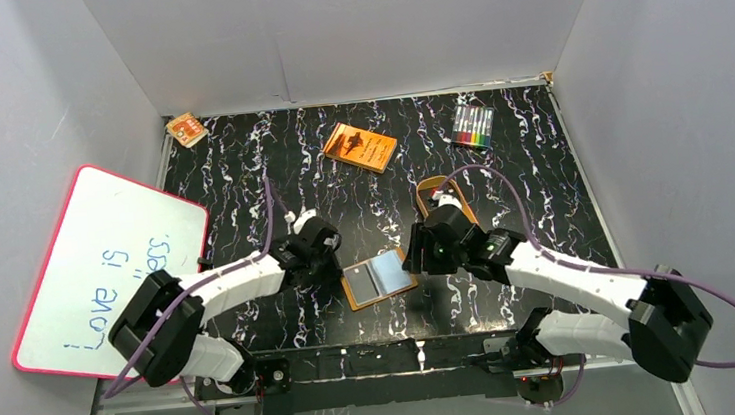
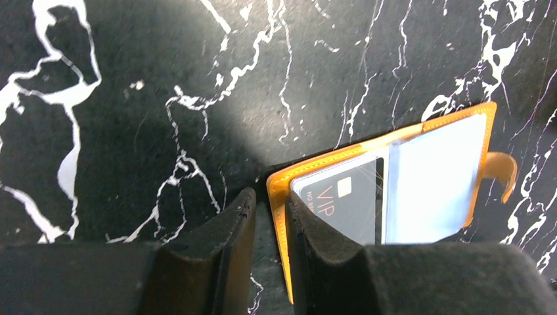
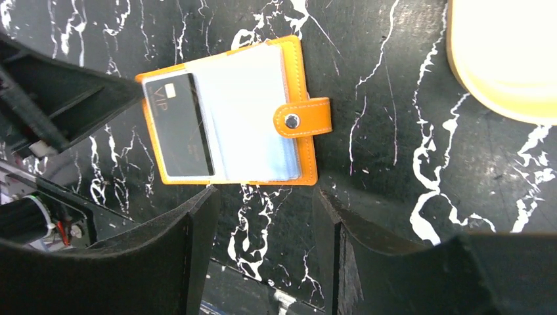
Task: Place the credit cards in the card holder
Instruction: Adjust the card holder at the center of the board, then pick up the credit card from the storage box.
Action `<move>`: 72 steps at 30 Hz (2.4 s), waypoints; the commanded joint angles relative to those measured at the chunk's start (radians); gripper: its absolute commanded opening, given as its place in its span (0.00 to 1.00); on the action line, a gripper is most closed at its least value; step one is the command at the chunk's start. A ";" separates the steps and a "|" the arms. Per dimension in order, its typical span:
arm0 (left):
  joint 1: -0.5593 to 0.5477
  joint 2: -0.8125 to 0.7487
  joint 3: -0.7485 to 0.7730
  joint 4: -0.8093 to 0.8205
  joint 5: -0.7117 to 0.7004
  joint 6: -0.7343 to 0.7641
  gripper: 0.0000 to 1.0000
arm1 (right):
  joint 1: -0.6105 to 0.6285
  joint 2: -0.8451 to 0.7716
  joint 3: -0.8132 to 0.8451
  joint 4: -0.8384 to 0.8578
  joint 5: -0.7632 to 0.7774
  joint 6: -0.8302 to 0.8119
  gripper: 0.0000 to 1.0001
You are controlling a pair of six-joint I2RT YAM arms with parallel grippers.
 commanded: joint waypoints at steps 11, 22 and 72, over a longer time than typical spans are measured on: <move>0.060 0.017 0.133 -0.065 -0.077 0.042 0.27 | -0.213 -0.159 0.055 -0.013 0.164 0.190 0.63; 0.060 -0.396 -0.067 -0.167 -0.130 -0.037 0.53 | -0.533 0.105 0.075 0.242 -0.016 0.303 0.59; 0.060 -0.497 -0.172 -0.172 -0.095 -0.136 0.52 | -0.539 0.396 0.051 0.430 -0.043 0.407 0.27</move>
